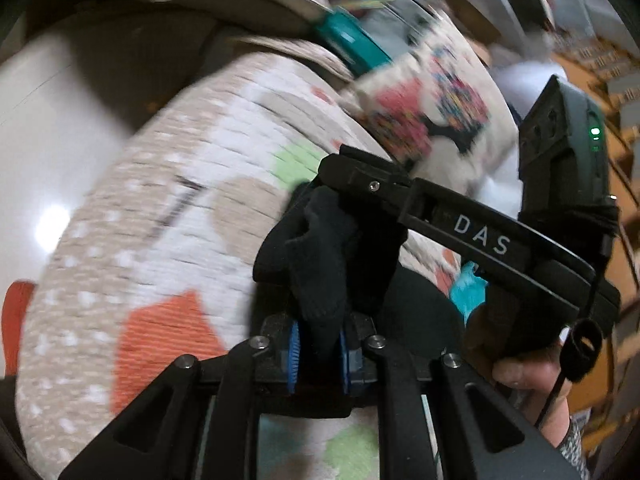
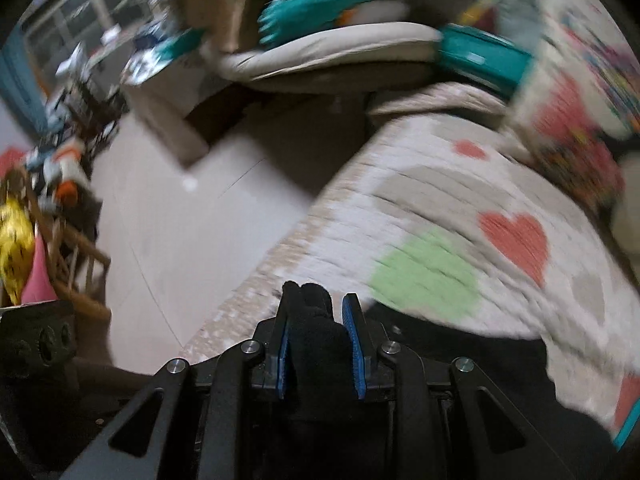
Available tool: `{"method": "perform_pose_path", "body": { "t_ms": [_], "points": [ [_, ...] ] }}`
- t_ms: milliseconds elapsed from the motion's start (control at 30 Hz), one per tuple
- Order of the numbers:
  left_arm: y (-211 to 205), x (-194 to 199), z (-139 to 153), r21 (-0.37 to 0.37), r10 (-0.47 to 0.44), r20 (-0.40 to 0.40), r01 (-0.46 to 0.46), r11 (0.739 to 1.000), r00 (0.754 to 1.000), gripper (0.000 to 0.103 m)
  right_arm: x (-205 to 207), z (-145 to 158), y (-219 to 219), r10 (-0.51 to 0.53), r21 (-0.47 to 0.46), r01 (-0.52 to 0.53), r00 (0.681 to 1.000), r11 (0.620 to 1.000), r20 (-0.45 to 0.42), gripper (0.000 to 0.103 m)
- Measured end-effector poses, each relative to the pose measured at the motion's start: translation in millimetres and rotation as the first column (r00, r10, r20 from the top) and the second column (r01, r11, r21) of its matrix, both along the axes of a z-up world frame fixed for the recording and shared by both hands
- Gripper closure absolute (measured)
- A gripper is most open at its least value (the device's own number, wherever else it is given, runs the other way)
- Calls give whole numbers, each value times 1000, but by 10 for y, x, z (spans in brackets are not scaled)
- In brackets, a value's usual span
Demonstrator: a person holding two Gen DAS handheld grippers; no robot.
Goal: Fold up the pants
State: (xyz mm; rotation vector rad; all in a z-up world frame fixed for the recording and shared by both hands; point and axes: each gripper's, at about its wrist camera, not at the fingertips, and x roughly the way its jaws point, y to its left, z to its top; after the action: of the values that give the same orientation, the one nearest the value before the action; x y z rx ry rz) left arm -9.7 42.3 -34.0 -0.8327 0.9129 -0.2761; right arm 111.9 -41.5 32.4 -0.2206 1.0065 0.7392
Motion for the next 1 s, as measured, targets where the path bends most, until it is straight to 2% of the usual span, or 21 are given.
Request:
{"method": "perform_pose_path", "body": {
  "t_ms": [67,133,200,267,333,367,400,467,533,600,667,733,800,900,1000],
  "points": [
    [-179,49,-28,9,-59,-4,59,998,998,87,39,-40,-347,-63,31,64,998,997,-17,76],
    [-359,70,-42,17,-116,-10,116,993,993,81,36,-114,-621,-120,54,122,992,991,-40,76],
    [-505,69,-20,12,-172,-14,172,985,985,65,51,-218,-928,-181,71,186,981,980,-71,72],
    [-615,33,33,-25,-242,2,242,970,970,58,56,-312,-1238,-256,72,262,963,962,-89,67],
    [-670,-20,128,-30,-282,10,282,959,959,57,52,-364,-1512,-338,59,344,937,937,-87,60],
    [-662,-52,198,-33,-302,35,303,952,953,57,45,-356,-1605,-367,61,372,927,926,-83,54],
    [-632,-80,266,-22,-309,57,310,950,949,56,34,-320,-1732,-406,68,411,911,909,-76,52],
    [-553,-92,356,25,-276,83,274,961,958,50,8,-210,-1910,-472,75,474,881,877,-44,52],
    [-408,-73,349,99,-183,55,177,979,982,47,-43,-59,-1988,-505,91,503,863,860,-3,52],
    [-279,9,215,120,-105,-18,107,987,994,47,-113,68,-1945,-484,127,480,875,868,2,52],
    [-154,66,13,85,-48,-103,57,995,994,48,-175,111,-1765,-415,165,415,909,895,-33,52],
    [-105,81,-133,73,-23,-152,35,997,988,48,-219,55,-1540,-333,210,346,938,914,-98,52],
    [-118,103,-198,83,-13,-171,27,996,985,48,-262,-70,-1353,-273,237,307,948,922,-167,52],
    [-172,146,-238,106,-7,-171,26,994,985,48,-328,-275,-1203,-259,172,294,945,940,-198,52],
    [-249,173,-266,126,-13,-166,35,991,986,48,-368,-463,-1367,-330,63,347,925,936,-189,52]
  ]
}}
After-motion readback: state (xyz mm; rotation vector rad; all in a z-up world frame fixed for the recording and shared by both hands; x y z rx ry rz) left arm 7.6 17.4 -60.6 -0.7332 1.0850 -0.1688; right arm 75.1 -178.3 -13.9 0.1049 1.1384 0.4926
